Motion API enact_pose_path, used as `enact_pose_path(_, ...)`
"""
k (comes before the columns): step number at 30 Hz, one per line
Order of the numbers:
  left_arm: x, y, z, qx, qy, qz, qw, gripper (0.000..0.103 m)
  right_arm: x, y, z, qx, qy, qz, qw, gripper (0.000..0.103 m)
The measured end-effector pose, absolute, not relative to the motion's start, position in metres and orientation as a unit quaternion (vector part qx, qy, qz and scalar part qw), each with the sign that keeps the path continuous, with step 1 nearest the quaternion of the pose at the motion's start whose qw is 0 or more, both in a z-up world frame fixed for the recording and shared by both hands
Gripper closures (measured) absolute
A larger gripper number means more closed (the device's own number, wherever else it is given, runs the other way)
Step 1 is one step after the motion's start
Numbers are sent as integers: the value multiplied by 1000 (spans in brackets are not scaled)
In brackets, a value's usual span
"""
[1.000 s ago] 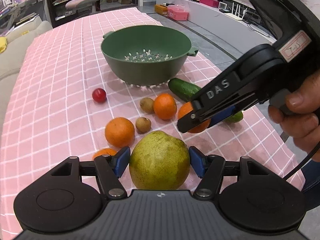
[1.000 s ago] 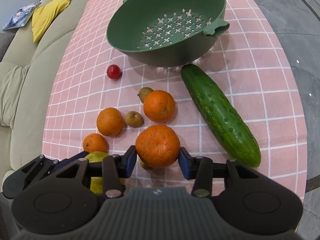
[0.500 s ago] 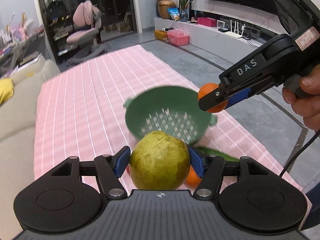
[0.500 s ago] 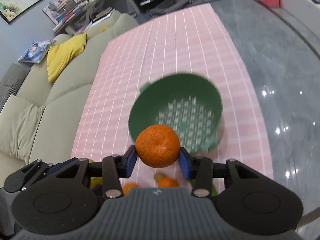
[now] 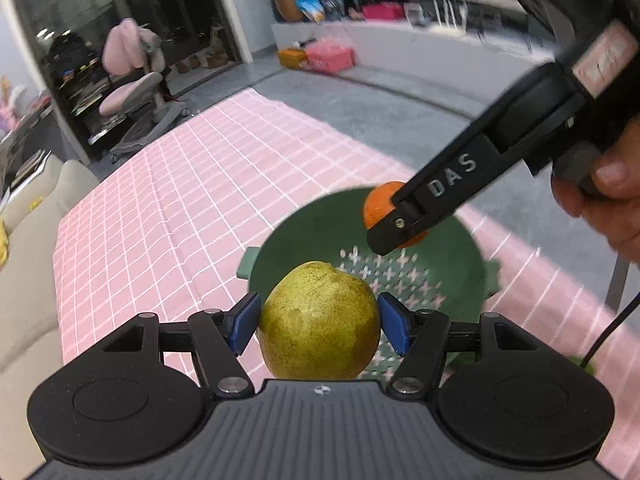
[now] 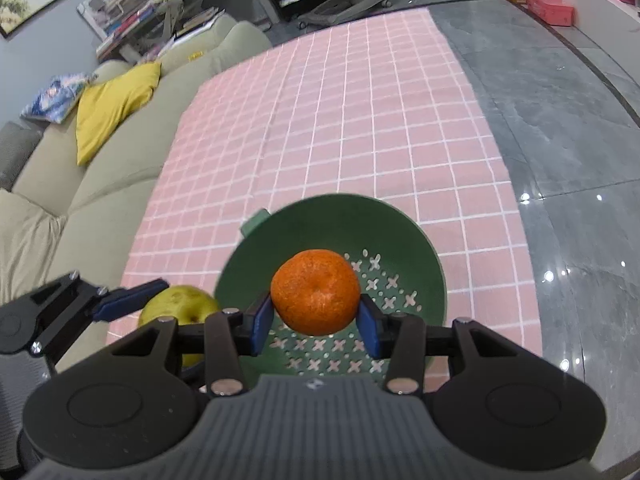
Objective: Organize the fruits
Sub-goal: 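Carry the pear and orange into the green colander and release both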
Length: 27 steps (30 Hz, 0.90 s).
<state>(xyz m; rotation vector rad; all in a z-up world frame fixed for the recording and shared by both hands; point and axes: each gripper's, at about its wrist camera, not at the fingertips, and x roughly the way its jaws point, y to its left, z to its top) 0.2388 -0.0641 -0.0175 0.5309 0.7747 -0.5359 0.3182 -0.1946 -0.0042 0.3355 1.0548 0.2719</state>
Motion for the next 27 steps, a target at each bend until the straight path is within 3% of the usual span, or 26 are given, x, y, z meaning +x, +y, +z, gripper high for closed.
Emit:
enact_pose_path(12, 263, -82, -81, 320, 401, -291, 807, 30, 346, -172, -69, 76, 523, 161, 833, 61)
enact_pose_path(23, 272, -85, -83, 317, 414, -293, 801, 29, 352, -164, -78, 53, 529, 155, 833, 61)
enact_pose_path(27, 279, -86, -81, 310, 430, -285, 799, 25, 351, -164, -77, 52, 525, 156, 835, 59)
